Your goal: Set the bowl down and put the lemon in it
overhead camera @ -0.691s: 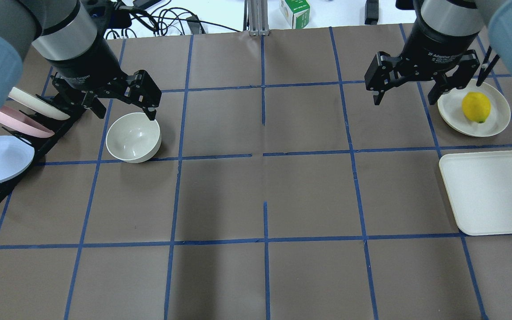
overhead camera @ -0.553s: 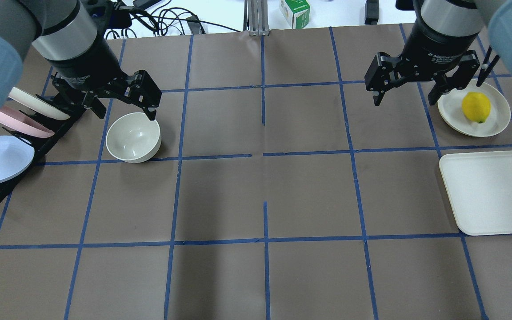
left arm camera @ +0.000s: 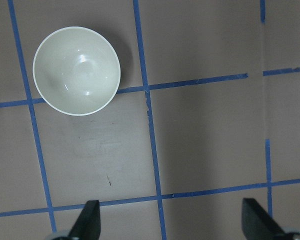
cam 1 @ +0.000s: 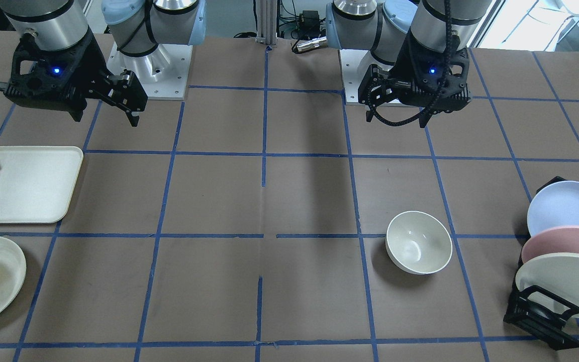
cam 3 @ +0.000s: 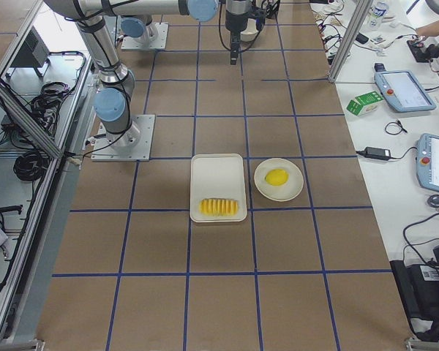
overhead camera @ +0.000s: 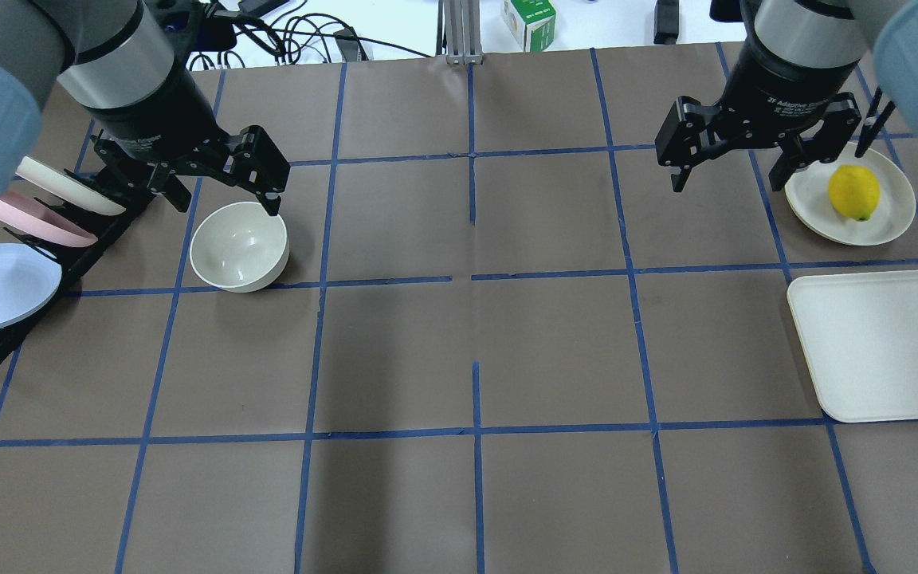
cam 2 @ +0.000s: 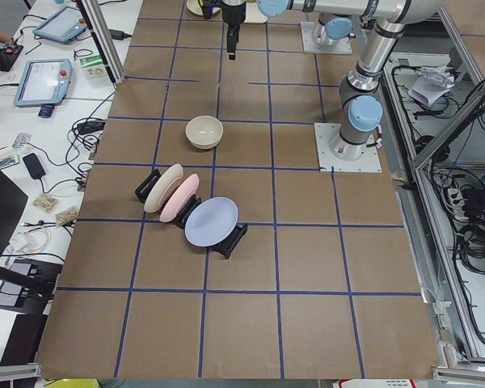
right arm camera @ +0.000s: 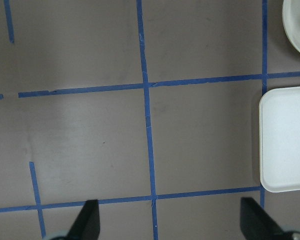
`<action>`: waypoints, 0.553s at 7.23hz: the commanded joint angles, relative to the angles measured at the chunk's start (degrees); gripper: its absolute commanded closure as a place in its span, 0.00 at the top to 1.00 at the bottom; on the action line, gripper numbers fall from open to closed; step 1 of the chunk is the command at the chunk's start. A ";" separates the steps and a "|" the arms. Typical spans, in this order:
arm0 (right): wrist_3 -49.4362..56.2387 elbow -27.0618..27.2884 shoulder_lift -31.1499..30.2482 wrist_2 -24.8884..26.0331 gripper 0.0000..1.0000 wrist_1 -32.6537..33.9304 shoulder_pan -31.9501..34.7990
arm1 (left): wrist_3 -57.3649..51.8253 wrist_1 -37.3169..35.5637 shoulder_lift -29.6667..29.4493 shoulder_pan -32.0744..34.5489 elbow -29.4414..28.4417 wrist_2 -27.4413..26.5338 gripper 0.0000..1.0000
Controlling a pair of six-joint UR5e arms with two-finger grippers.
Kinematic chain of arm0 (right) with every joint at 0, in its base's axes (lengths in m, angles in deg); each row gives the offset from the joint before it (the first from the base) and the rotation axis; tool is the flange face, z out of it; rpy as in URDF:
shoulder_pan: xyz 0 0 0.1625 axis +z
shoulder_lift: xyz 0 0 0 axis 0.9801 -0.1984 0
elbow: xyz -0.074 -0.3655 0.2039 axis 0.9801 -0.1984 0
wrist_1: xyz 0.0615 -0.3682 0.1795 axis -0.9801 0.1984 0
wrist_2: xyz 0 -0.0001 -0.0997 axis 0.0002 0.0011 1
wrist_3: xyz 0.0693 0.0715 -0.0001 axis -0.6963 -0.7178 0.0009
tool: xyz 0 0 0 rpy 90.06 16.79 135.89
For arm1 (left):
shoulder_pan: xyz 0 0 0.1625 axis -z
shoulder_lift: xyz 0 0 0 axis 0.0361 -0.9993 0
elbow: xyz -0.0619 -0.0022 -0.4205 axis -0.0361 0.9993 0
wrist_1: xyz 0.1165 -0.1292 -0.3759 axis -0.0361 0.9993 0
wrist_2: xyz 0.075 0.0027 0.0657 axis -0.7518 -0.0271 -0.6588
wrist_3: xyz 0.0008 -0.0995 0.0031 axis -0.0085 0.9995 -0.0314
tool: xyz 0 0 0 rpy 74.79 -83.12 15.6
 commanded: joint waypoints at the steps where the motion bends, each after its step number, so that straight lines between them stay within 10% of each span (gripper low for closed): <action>1: 1.75 0.18 0.63 0.33 1.00 0.04 -1.56 | -0.04 -0.07 0.00 -0.02 0.00 0.01 1.00; 4: 3.35 1.58 1.42 -0.37 1.00 0.21 -7.62 | -0.22 -0.07 0.00 -1.07 0.09 -0.34 1.00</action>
